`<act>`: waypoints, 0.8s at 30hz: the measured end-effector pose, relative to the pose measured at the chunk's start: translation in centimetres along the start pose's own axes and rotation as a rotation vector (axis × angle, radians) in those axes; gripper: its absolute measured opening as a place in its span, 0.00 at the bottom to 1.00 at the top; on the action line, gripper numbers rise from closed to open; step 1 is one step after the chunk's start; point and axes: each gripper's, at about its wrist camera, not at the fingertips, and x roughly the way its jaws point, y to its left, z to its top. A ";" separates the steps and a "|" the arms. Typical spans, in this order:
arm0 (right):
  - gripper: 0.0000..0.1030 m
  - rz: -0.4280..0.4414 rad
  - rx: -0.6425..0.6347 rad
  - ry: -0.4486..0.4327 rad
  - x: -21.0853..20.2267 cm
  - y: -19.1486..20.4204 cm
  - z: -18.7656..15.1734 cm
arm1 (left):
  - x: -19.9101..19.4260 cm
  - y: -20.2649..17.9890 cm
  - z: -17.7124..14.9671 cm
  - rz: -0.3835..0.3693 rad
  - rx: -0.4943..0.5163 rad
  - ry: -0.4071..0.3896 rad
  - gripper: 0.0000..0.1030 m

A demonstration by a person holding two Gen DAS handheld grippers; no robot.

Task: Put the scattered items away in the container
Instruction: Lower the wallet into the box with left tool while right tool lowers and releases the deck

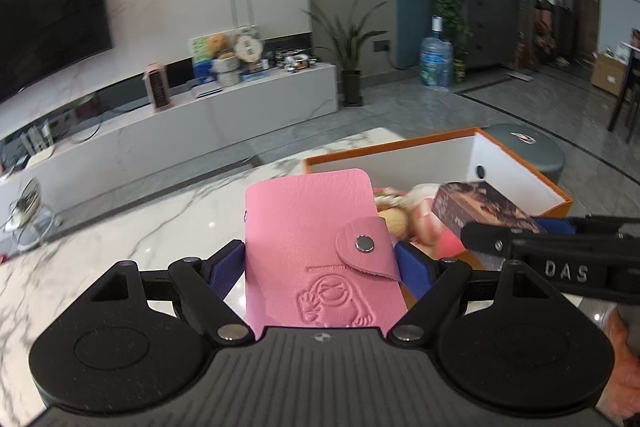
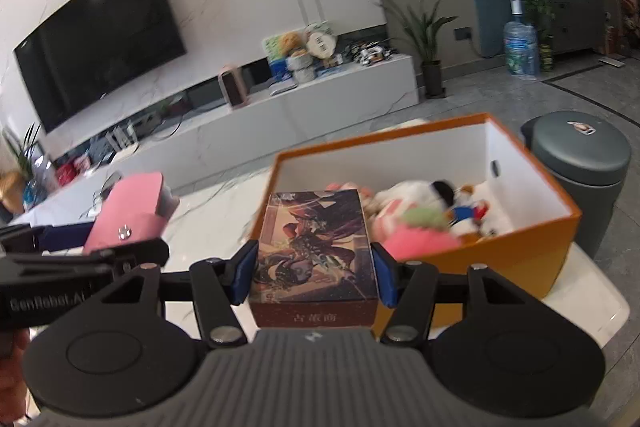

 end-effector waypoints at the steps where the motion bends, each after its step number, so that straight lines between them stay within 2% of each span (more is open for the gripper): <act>1: 0.59 -0.007 0.004 -0.008 0.2 -0.6 0.3 | 0.5 -0.5 0.3 -0.007 0.013 0.000 0.92; 12: 0.59 -0.082 -0.001 -0.037 5.3 -5.0 3.1 | 6.9 -3.4 3.0 -0.037 0.089 0.027 0.92; 18: 0.59 -0.128 -0.001 -0.023 8.9 -7.2 4.1 | 10.3 -3.8 3.2 -0.034 0.116 0.053 0.92; 24: 0.59 -0.174 -0.010 -0.011 12.0 -7.8 4.1 | 13.2 -4.1 2.8 -0.042 0.135 0.078 0.92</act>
